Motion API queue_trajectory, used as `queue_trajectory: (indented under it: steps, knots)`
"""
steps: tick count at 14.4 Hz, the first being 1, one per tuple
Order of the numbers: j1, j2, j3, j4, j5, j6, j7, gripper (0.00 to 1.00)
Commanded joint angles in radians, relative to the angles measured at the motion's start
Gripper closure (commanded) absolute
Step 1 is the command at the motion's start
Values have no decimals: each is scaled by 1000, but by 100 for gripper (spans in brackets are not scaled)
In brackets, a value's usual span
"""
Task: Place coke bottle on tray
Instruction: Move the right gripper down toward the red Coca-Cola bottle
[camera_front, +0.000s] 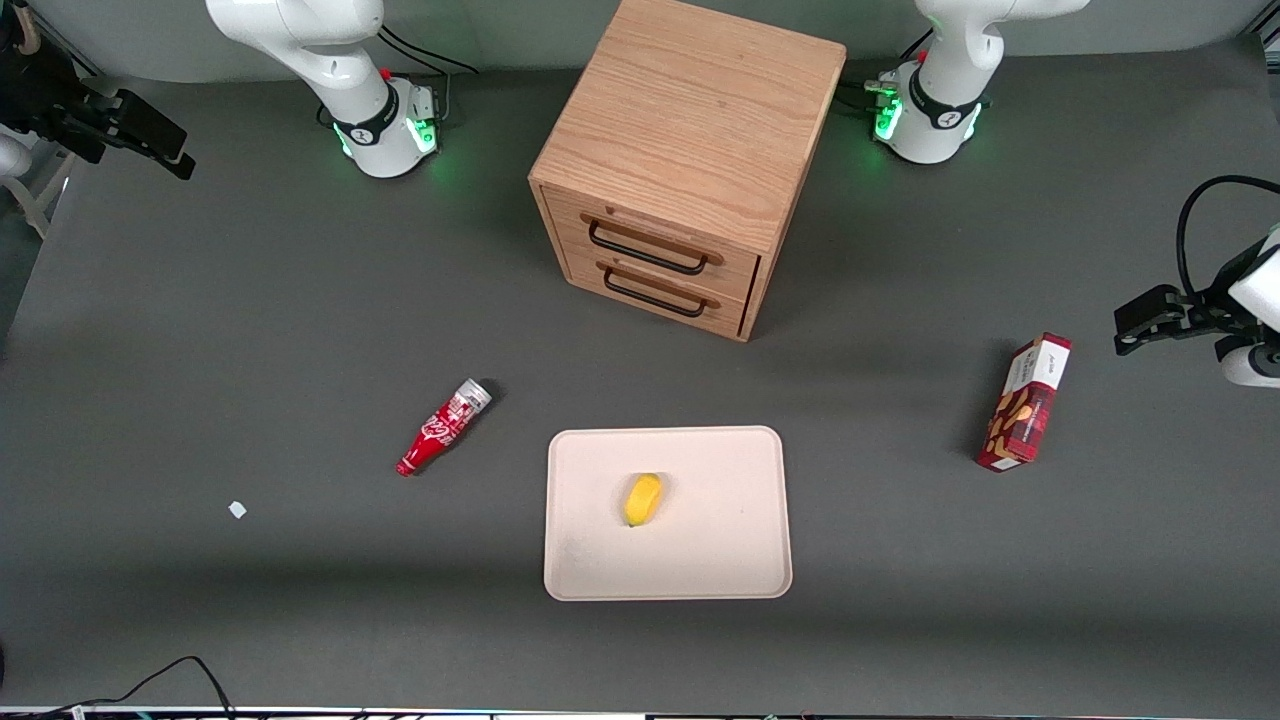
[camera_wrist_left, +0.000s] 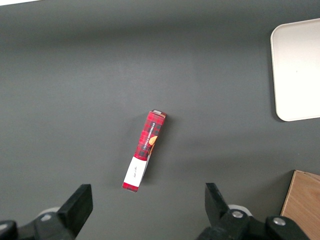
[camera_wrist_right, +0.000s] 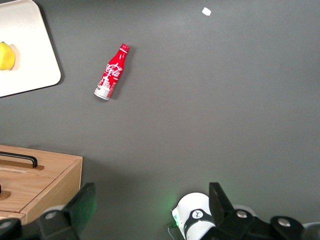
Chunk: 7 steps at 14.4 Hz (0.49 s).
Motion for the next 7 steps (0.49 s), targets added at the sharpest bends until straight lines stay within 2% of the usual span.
queue_trajectory:
  steps: [1,7]
  knots:
    - [-7,-13,-2,-12,6,-2,-9,0]
    - [4,21,20,-2,17,-1,-15,0]
